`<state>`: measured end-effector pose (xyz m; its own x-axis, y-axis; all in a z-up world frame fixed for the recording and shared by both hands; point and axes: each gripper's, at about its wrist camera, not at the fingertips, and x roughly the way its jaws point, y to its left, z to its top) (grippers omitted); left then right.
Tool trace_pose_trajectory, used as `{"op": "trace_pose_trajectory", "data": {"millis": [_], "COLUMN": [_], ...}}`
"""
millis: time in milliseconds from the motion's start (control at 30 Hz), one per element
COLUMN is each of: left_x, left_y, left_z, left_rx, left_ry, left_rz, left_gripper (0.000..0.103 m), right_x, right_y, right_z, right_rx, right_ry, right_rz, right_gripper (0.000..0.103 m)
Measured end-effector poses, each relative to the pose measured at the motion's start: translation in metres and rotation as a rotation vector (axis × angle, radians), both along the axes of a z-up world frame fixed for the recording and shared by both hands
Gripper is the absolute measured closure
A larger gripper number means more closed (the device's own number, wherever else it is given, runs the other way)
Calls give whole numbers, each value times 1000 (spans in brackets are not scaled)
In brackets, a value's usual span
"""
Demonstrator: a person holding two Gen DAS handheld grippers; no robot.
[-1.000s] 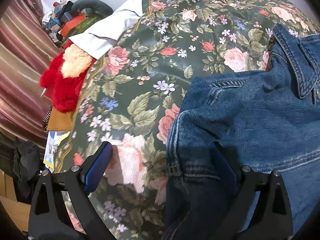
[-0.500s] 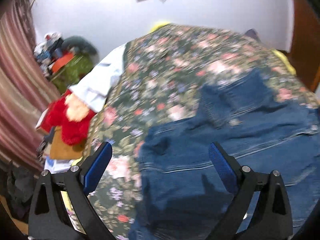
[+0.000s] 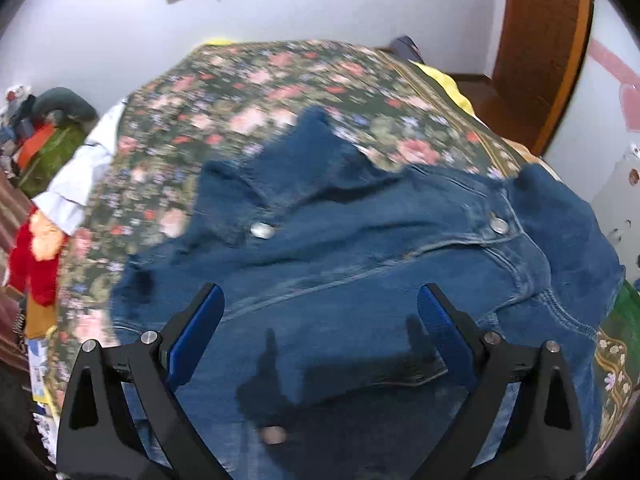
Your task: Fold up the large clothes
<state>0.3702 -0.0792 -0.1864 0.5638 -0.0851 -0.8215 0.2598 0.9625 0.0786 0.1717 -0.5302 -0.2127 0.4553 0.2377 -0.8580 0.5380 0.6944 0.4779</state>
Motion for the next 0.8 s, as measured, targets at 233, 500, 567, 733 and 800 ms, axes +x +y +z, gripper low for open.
{"op": "trace_pose_trajectory", "data": {"millis": [233,500,567,733,800], "left_x": [8,12,11,5,0], "left_y": [-23,-10,-4,10,15], "left_z": [-34,-50,-50,-41,-35], "left_rx": [-26,-103,-121,-159,-169], "left_ry": [96,168,176,154,137], "left_rz": [-6,50,71,106,109], "left_gripper": [5,5,5,5,5], "right_x": [9,48,53,62,64], "right_y": [-12,-14,-13,6,13], "right_z": [-38,-59,-51,-8,13], "right_rx": [93,83,67,-103,-128], "right_ry": [-4,-19,-50,-115,-165], "right_rz": [-65,-91,-91,-50,-31], "right_gripper": [10,63,77,84,86]}}
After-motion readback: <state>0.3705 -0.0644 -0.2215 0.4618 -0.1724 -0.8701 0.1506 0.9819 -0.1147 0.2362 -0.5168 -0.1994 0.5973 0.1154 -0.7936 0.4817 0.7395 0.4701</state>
